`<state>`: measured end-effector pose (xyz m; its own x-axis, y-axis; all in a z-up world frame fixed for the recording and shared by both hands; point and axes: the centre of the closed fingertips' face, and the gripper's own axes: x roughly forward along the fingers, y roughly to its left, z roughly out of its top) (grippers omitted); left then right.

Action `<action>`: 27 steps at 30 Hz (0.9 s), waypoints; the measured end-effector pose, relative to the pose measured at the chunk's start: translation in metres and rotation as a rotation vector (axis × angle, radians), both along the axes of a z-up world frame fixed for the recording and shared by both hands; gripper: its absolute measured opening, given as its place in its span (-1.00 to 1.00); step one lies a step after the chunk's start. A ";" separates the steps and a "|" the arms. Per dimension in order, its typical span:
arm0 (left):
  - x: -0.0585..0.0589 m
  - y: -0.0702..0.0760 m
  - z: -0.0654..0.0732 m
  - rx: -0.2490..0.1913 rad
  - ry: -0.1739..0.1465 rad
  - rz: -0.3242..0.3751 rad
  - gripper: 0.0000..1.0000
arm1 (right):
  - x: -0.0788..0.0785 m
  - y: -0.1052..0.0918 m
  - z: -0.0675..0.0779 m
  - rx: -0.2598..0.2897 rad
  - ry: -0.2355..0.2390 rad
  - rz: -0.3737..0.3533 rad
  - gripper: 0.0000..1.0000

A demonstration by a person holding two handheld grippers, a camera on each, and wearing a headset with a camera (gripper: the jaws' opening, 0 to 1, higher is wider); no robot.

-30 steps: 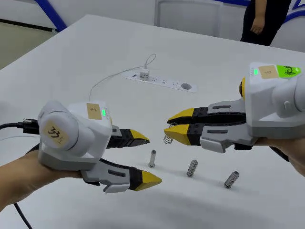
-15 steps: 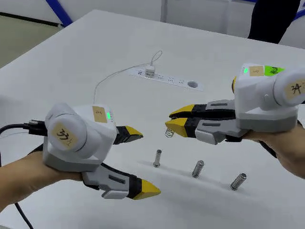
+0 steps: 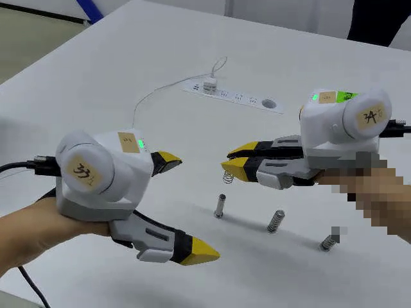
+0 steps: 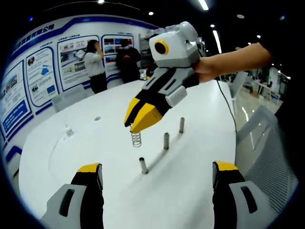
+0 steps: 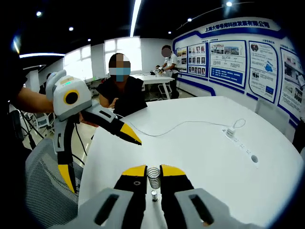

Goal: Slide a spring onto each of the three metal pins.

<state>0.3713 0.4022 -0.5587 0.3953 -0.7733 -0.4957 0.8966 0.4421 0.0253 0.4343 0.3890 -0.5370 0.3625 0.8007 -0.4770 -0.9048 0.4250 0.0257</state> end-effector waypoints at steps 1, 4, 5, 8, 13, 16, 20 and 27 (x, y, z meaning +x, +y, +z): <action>0.000 0.000 0.000 -0.003 0.003 0.005 0.98 | 0.001 0.000 -0.004 -0.002 0.006 -0.003 -0.79; 0.002 0.001 0.000 -0.013 0.003 0.015 1.00 | 0.001 0.000 -0.012 -0.002 0.026 -0.015 -0.79; 0.003 0.002 0.000 -0.017 0.005 0.020 1.00 | 0.001 -0.001 -0.016 -0.004 0.036 -0.016 -0.79; 0.006 0.004 0.001 -0.030 0.008 0.030 1.00 | 0.002 -0.002 -0.023 -0.007 0.052 -0.027 -0.79; 0.006 0.006 -0.001 -0.030 0.016 0.032 1.00 | 0.001 -0.002 -0.031 -0.006 0.075 -0.028 -0.79; 0.005 0.005 -0.001 -0.041 0.021 0.032 1.00 | 0.000 -0.002 -0.033 -0.005 0.087 -0.030 -0.78; 0.004 0.004 -0.003 -0.043 0.030 0.030 1.00 | 0.000 -0.001 -0.036 -0.003 0.094 -0.033 -0.78; 0.003 0.004 -0.004 -0.048 0.037 0.027 0.99 | -0.001 0.003 -0.042 -0.015 0.094 -0.026 -0.78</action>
<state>0.3745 0.4062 -0.5626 0.3980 -0.7859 -0.4732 0.8845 0.4656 -0.0293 0.4331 0.3916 -0.5792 0.3360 0.7841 -0.5218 -0.8876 0.4489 0.1031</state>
